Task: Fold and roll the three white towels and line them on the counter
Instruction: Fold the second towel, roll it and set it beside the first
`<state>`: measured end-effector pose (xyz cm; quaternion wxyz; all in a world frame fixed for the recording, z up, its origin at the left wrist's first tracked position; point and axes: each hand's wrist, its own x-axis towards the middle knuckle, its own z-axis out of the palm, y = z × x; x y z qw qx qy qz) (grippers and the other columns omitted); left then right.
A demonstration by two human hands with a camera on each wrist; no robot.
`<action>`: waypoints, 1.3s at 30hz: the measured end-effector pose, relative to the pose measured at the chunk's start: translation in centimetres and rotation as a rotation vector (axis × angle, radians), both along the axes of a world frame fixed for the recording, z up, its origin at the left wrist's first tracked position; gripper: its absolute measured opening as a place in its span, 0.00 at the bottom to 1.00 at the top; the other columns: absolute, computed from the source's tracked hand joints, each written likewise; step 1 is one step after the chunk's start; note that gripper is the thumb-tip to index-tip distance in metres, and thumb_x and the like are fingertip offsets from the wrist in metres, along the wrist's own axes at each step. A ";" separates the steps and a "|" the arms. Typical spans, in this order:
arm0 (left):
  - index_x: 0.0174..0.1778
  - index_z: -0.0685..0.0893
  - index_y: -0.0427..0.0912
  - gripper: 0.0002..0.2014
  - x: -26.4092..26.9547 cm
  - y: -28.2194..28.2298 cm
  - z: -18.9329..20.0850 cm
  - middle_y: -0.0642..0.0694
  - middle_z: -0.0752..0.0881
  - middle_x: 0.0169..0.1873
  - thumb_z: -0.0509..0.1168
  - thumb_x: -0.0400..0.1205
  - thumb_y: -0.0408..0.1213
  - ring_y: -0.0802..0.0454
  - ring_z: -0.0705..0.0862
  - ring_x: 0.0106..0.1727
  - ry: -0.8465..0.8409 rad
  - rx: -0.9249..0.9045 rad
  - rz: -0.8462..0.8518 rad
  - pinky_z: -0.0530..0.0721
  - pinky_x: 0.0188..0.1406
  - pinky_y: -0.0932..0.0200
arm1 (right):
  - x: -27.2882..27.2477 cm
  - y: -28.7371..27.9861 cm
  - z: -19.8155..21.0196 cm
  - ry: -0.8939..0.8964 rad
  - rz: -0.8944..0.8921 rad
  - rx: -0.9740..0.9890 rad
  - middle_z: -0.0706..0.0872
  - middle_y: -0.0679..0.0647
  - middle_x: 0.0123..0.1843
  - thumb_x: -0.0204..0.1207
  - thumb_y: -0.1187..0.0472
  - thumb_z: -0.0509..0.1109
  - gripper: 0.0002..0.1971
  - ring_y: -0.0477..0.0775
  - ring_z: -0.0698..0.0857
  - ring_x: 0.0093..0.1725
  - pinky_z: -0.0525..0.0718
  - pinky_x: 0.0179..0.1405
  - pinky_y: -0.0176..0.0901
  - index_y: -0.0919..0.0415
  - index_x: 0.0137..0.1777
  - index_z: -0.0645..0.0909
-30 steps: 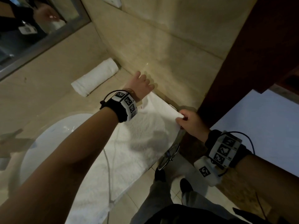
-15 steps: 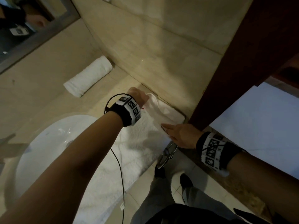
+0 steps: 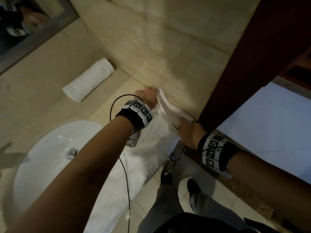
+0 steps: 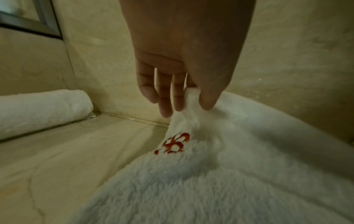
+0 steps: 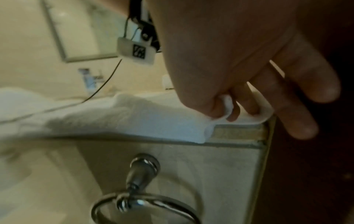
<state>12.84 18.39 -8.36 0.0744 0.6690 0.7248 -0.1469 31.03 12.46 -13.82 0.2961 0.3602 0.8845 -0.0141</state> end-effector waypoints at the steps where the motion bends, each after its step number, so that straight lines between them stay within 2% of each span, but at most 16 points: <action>1: 0.76 0.66 0.42 0.22 -0.1 0.0 0.0 0.42 0.74 0.71 0.53 0.85 0.42 0.41 0.78 0.67 -0.012 -0.005 0.009 0.76 0.62 0.49 | 0.1 0.0 0.0 -0.040 -0.070 0.018 0.67 0.67 0.74 0.84 0.61 0.52 0.21 0.68 0.72 0.71 0.83 0.56 0.56 0.69 0.74 0.63; 4: 0.76 0.65 0.42 0.23 -0.5 -0.2 -0.1 0.41 0.74 0.71 0.55 0.85 0.45 0.40 0.78 0.67 -0.058 0.013 0.022 0.75 0.63 0.49 | -0.2 -0.3 1.0 0.027 -0.155 0.003 0.79 0.71 0.62 0.81 0.61 0.60 0.18 0.65 0.85 0.56 0.85 0.44 0.47 0.74 0.66 0.72; 6: 0.74 0.68 0.43 0.22 -0.7 -0.2 -0.4 0.41 0.76 0.69 0.55 0.85 0.45 0.40 0.79 0.66 -0.114 0.050 0.044 0.76 0.62 0.50 | 0.0 -0.1 1.9 0.180 -0.212 0.086 0.88 0.65 0.37 0.66 0.59 0.77 0.12 0.58 0.88 0.33 0.82 0.27 0.39 0.69 0.43 0.83; 9: 0.71 0.71 0.43 0.20 -1.2 -0.1 -1.2 0.40 0.78 0.66 0.55 0.85 0.47 0.40 0.79 0.65 -0.178 0.093 0.099 0.76 0.61 0.51 | 0.9 0.9 0.7 0.345 -0.293 0.034 0.73 0.54 0.10 0.32 0.71 0.87 0.21 0.51 0.73 0.08 0.70 0.10 0.31 0.64 0.11 0.74; 11: 0.69 0.73 0.43 0.19 -1.3 0.4 -1.6 0.40 0.78 0.65 0.54 0.85 0.46 0.41 0.79 0.64 -0.207 0.090 0.134 0.76 0.61 0.51 | 1.2 0.9 -0.1 0.389 -0.208 0.133 0.67 0.51 0.06 0.23 0.70 0.86 0.25 0.48 0.68 0.04 0.66 0.10 0.27 0.60 0.05 0.68; 13: 0.69 0.73 0.42 0.18 -1.0 0.8 -2.0 0.40 0.77 0.65 0.54 0.85 0.44 0.40 0.80 0.63 -0.225 0.089 0.158 0.76 0.60 0.51 | 0.5 0.8 0.5 0.323 -0.197 0.169 0.68 0.48 0.07 0.25 0.63 0.86 0.23 0.47 0.68 0.05 0.63 0.14 0.25 0.58 0.06 0.70; 16: 0.69 0.73 0.42 0.17 -0.6 1.3 -2.4 0.40 0.76 0.66 0.52 0.85 0.39 0.39 0.80 0.64 -0.290 0.094 0.201 0.76 0.60 0.50 | -0.9 0.8 1.3 0.184 -0.121 0.220 0.76 0.49 0.12 0.37 0.58 0.85 0.15 0.47 0.74 0.10 0.68 0.16 0.26 0.59 0.25 0.86; 18: 0.69 0.74 0.42 0.17 -0.8 1.4 -2.7 0.39 0.75 0.65 0.52 0.84 0.35 0.39 0.79 0.64 -0.345 0.075 0.226 0.76 0.61 0.50 | -1.4 0.9 0.5 0.214 -0.044 0.215 0.81 0.52 0.18 0.45 0.56 0.85 0.16 0.49 0.79 0.14 0.71 0.15 0.30 0.57 0.34 0.87; 20: 0.68 0.75 0.43 0.17 -1.4 1.2 -2.7 0.37 0.75 0.63 0.53 0.83 0.32 0.39 0.80 0.62 -0.452 0.060 0.231 0.76 0.60 0.52 | -1.7 1.3 0.8 0.205 -0.082 0.237 0.87 0.54 0.27 0.60 0.56 0.81 0.13 0.52 0.86 0.24 0.78 0.20 0.36 0.58 0.43 0.86; 22: 0.69 0.74 0.47 0.20 -2.3 0.6 -2.9 0.37 0.75 0.62 0.56 0.81 0.30 0.38 0.80 0.60 -0.562 0.060 0.203 0.79 0.58 0.52 | -1.7 1.2 1.3 0.124 -0.151 0.223 0.89 0.55 0.40 0.74 0.61 0.70 0.07 0.54 0.89 0.38 0.81 0.30 0.40 0.60 0.50 0.85; 26: 0.75 0.66 0.45 0.28 -4.3 -2.1 -3.3 0.37 0.73 0.66 0.61 0.77 0.27 0.39 0.77 0.65 -0.677 0.116 0.246 0.76 0.64 0.49 | -2.0 0.6 2.5 0.008 -0.223 0.196 0.89 0.53 0.42 0.75 0.62 0.66 0.09 0.53 0.90 0.43 0.84 0.36 0.41 0.60 0.43 0.88; 29: 0.74 0.67 0.40 0.26 -5.5 -5.1 -3.9 0.35 0.71 0.67 0.62 0.78 0.31 0.36 0.77 0.65 -0.583 0.121 0.411 0.76 0.63 0.45 | -1.9 0.9 1.0 -0.016 -0.282 0.090 0.89 0.55 0.48 0.80 0.70 0.57 0.15 0.57 0.88 0.50 0.81 0.38 0.46 0.63 0.49 0.86; 32: 0.76 0.63 0.38 0.29 -6.3 -8.4 -4.9 0.36 0.71 0.68 0.63 0.79 0.38 0.36 0.74 0.67 -0.391 0.014 0.539 0.76 0.63 0.44 | -2.3 1.2 0.7 -0.033 -0.285 0.128 0.89 0.55 0.48 0.80 0.72 0.57 0.14 0.58 0.88 0.49 0.81 0.36 0.46 0.64 0.48 0.86; 34: 0.76 0.62 0.39 0.30 -6.3 -10.7 -5.5 0.37 0.71 0.67 0.63 0.79 0.40 0.37 0.73 0.67 -0.298 -0.011 0.580 0.76 0.61 0.44 | -2.9 1.5 0.2 -0.040 -0.273 0.140 0.89 0.56 0.51 0.79 0.73 0.57 0.14 0.59 0.88 0.52 0.83 0.40 0.48 0.65 0.51 0.85; 37: 0.72 0.65 0.40 0.28 -5.7 -13.8 -6.6 0.41 0.73 0.66 0.64 0.78 0.45 0.41 0.74 0.67 -0.172 -0.006 0.644 0.75 0.59 0.44 | -3.7 2.6 -0.2 -0.061 -0.225 0.183 0.87 0.55 0.56 0.80 0.71 0.56 0.15 0.57 0.86 0.56 0.83 0.50 0.49 0.63 0.58 0.82; 39: 0.70 0.67 0.41 0.26 -5.8 -15.2 -6.9 0.42 0.74 0.65 0.63 0.78 0.47 0.42 0.74 0.66 -0.162 0.016 0.693 0.75 0.59 0.44 | -3.9 3.2 -0.1 -0.116 -0.179 0.214 0.86 0.55 0.59 0.82 0.70 0.55 0.15 0.55 0.86 0.58 0.83 0.47 0.47 0.62 0.63 0.79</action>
